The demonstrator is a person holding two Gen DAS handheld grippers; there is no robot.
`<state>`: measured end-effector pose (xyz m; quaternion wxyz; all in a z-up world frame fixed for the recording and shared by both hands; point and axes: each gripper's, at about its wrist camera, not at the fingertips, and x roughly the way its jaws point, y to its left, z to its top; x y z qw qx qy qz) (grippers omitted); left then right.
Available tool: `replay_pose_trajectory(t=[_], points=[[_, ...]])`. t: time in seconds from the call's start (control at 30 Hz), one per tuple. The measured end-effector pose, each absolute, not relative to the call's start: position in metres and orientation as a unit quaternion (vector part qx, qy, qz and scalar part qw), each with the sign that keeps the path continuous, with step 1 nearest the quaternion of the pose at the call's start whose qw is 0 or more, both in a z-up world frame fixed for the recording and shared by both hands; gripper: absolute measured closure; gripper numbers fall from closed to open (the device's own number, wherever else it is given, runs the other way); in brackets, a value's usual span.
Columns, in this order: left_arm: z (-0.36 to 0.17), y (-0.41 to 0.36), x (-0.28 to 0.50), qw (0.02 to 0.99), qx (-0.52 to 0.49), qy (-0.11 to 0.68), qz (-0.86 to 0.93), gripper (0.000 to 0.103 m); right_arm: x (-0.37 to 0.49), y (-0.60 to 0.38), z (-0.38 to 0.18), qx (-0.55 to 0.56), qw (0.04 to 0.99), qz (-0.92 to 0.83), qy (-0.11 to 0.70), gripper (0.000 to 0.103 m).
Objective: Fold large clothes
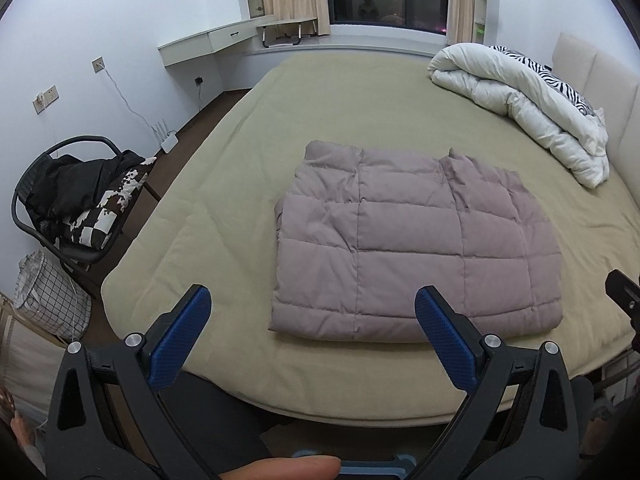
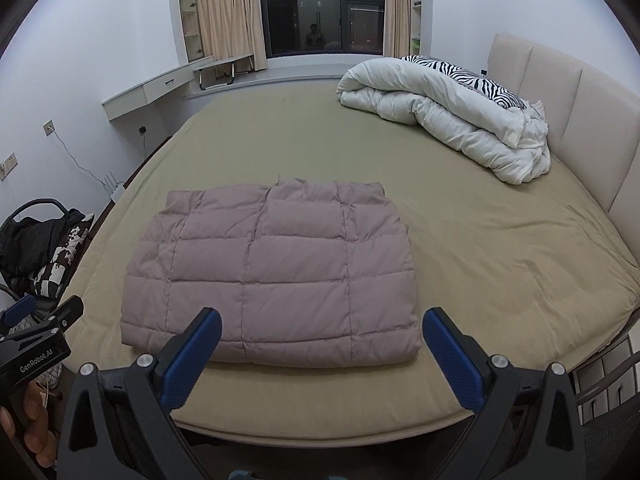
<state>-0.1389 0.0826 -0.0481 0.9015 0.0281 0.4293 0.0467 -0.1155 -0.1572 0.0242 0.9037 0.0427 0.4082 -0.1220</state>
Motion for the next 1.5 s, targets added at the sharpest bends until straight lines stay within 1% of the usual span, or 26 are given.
replay_pose_trajectory(t=[0.47,1.5], points=[[-0.058,0.075,-0.133,0.898,0.022,0.438,0.027,0.0,-0.112,-0.155,0.006,0.048,0.894,-0.117,0.43,0.0],[-0.071,0.074,-0.126,0.894,0.024,0.447,0.023,0.0,-0.11,-0.154,-0.004,0.049,0.891,-0.113,0.438,0.0]])
